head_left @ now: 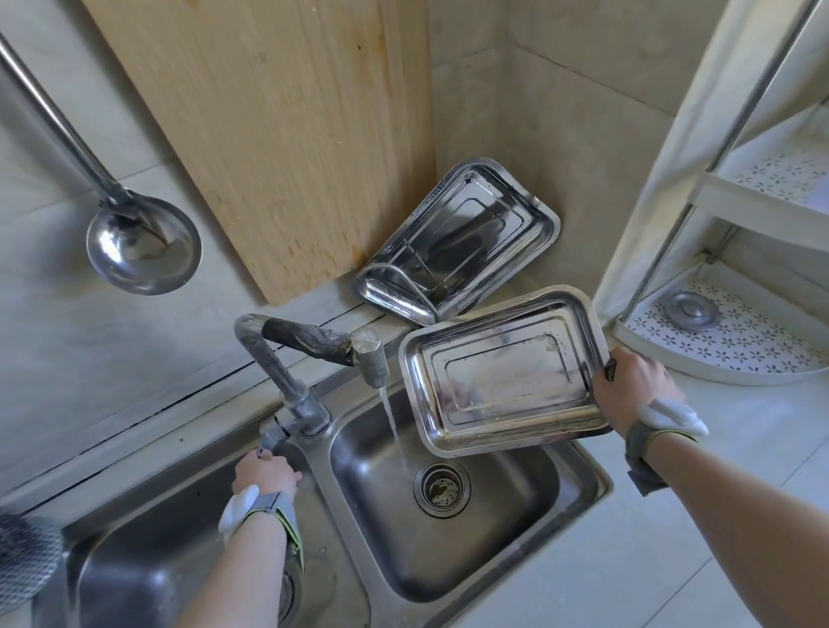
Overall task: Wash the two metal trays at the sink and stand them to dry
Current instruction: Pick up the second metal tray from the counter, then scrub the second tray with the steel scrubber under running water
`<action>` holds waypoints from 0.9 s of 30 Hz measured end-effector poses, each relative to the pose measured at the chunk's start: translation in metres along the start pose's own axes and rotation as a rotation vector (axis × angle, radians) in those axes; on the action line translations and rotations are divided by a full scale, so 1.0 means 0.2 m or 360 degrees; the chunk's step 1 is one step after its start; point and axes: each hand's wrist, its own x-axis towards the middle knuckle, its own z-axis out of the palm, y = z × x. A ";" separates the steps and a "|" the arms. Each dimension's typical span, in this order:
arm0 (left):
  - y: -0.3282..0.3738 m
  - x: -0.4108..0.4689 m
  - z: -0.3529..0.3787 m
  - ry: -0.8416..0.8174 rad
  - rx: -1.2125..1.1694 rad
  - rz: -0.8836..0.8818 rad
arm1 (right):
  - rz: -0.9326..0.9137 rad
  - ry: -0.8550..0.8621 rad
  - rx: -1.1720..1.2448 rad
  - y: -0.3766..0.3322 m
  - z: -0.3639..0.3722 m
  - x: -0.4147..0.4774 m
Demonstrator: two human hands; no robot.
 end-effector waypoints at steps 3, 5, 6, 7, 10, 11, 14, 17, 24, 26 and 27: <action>0.00 -0.01 0.00 -0.0014 -0.0033 -0.0040 | -0.0004 0.0008 -0.0010 0.00 0.00 0.00; 0.02 -0.03 -0.01 -0.0014 -0.0050 -0.0057 | -0.0007 0.0009 -0.0001 0.00 0.00 0.00; 0.03 -0.06 -0.02 0.0000 -0.0101 -0.0069 | -0.0003 0.0008 -0.0009 0.01 0.00 0.00; 0.05 -0.11 -0.03 0.0018 -0.0184 -0.0111 | 0.0004 0.0006 -0.0012 0.01 0.01 0.00; 0.09 -0.30 -0.06 -0.0048 -0.0378 -0.0352 | 0.0026 -0.0046 -0.0036 0.01 0.01 0.00; 0.09 -0.36 -0.05 -0.0179 -0.0377 -0.0410 | 0.0057 -0.0113 -0.0023 0.01 0.01 0.01; 0.09 -0.50 0.01 -0.0558 -0.0298 -0.0361 | 0.0168 -0.0448 -0.0028 0.04 0.05 0.05; 0.12 -0.58 0.09 -0.0871 -0.0175 -0.0232 | 0.0075 -0.0783 -0.0123 0.09 0.09 0.10; 0.17 -0.71 0.09 -0.0382 -0.0373 0.0157 | -0.0073 -0.0828 0.0329 -0.02 0.17 -0.03; 0.18 -0.72 0.05 -0.0227 -0.0410 0.0260 | 0.0067 -0.0392 0.0566 -0.10 0.18 -0.03; 0.18 -0.72 0.03 -0.0192 -0.0419 0.0265 | 0.0085 -0.0211 0.0639 -0.17 0.18 -0.05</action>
